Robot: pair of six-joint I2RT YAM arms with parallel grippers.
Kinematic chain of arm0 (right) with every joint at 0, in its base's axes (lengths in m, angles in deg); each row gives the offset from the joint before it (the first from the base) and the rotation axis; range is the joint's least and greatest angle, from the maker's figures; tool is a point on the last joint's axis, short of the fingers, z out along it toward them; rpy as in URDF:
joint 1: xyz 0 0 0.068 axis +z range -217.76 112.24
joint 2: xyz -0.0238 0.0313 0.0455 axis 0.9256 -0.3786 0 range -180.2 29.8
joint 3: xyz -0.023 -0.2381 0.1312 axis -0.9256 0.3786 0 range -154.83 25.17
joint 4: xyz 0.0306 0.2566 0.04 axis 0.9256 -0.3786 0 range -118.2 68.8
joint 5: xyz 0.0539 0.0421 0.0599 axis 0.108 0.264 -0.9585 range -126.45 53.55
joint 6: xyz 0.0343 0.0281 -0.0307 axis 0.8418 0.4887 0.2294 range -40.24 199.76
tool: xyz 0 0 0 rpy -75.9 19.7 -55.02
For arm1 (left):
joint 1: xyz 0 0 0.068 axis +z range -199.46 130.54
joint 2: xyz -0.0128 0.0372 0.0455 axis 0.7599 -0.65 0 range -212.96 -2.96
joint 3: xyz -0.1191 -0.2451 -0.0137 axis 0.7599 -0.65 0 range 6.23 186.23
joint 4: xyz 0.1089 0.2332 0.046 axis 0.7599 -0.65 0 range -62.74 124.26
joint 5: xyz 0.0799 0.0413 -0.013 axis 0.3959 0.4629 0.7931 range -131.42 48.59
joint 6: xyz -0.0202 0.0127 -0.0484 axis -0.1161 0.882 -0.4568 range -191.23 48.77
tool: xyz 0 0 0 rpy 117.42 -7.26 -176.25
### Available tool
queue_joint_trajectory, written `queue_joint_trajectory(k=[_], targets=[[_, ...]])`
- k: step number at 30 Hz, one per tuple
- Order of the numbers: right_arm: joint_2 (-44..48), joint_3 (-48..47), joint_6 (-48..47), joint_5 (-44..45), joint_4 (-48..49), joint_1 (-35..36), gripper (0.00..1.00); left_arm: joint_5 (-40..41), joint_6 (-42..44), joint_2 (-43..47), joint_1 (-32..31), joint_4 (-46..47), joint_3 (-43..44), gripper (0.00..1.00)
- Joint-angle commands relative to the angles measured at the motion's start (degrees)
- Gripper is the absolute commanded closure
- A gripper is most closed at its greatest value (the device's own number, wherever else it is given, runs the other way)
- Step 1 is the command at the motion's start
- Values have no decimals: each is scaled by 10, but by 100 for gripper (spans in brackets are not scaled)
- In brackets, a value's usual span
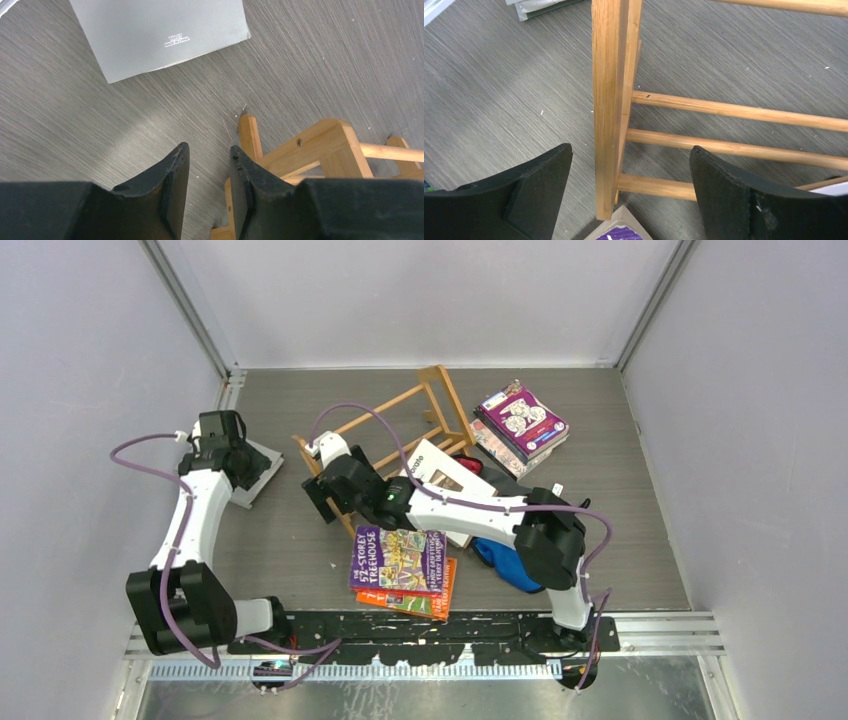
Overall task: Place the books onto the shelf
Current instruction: Move the shelf to the center of the board.
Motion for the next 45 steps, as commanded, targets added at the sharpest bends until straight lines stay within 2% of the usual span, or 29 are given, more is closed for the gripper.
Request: queue_joint_trajectory(k=[1, 4, 11, 18, 22, 27, 34, 39, 40, 43, 45], targets=[[-18, -37, -5, -7, 27, -11, 10, 7, -17, 37, 9, 18, -22, 62], [-31, -43, 0, -26, 34, -24, 18, 17, -21, 38, 14, 18, -30, 59], [-65, -67, 6, -73, 39, -60, 35, 23, -46, 50, 17, 37, -58, 59], [-89, -90, 4, -98, 45, -89, 71, 57, -80, 76, 23, 38, -93, 56], [-104, -108, 7, -110, 51, -113, 82, 91, -114, 102, 33, 29, -114, 52], [-133, -148, 12, -134, 47, -147, 87, 128, -142, 145, 40, 17, -128, 49], [-186, -261, -8, -151, 3, -158, 87, 184, -152, 192, 46, -10, -143, 46], [-230, -353, -13, -166, -38, -158, 86, 189, -160, 214, 69, -14, -167, 42], [-236, -364, -14, -167, -41, -158, 82, 189, -162, 216, 73, -15, -170, 41], [-232, -368, -24, -159, -41, -158, 53, 193, -167, 220, 87, -17, -173, 37], [-213, -352, -41, -136, -32, -154, 43, 199, -170, 221, 97, -18, -174, 35]])
